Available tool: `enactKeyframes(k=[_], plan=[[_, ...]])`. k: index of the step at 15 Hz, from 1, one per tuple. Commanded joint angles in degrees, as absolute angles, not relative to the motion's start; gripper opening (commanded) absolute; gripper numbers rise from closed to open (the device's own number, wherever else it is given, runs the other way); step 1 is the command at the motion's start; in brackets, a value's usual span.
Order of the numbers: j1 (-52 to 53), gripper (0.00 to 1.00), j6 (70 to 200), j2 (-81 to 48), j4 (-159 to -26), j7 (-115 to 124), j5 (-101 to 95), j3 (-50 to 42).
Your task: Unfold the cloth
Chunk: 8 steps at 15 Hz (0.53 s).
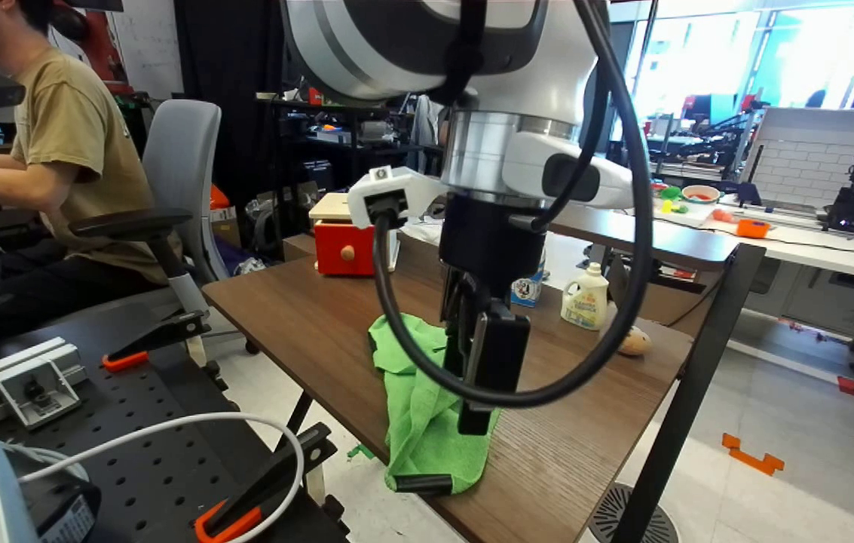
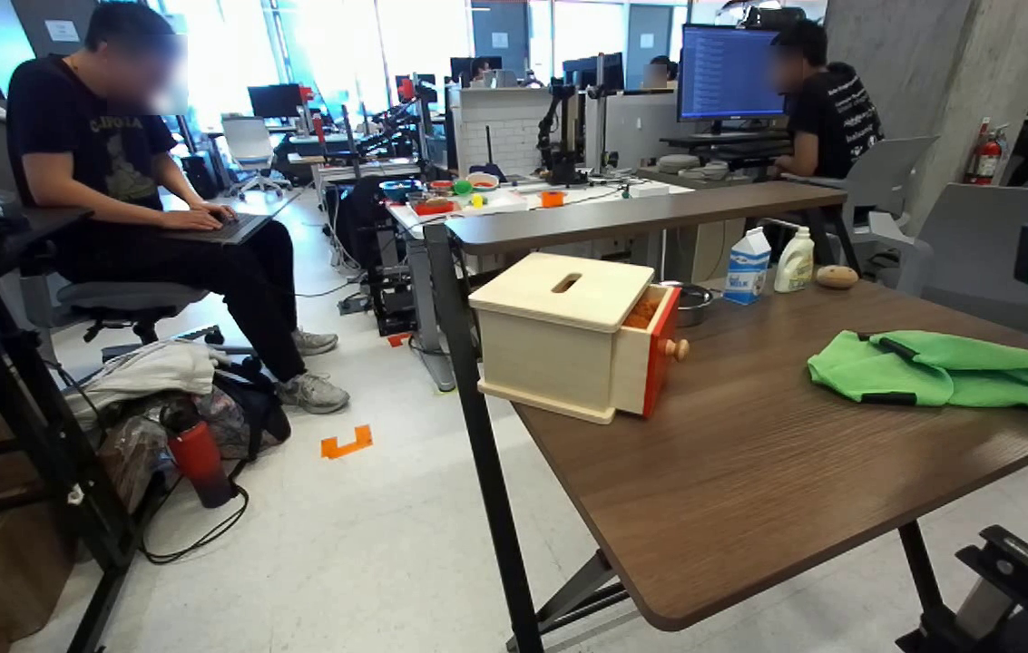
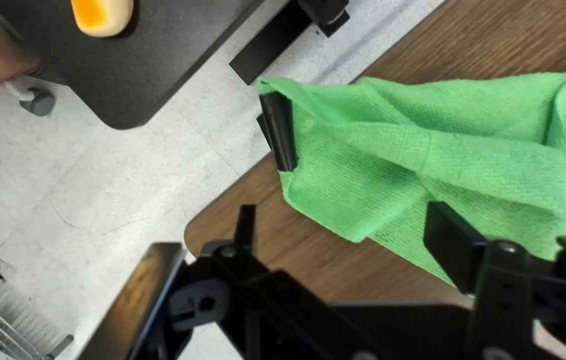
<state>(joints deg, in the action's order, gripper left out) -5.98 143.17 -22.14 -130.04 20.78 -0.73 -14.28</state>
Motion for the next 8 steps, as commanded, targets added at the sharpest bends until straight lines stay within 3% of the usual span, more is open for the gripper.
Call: enactKeyframes(k=[1,8], plan=[[-7.50,1.00,139.97,-20.28,-126.92,16.00,4.69,-10.40],[-7.08,1.00,133.58,-23.80,-119.67,8.97,13.69,-4.39]])
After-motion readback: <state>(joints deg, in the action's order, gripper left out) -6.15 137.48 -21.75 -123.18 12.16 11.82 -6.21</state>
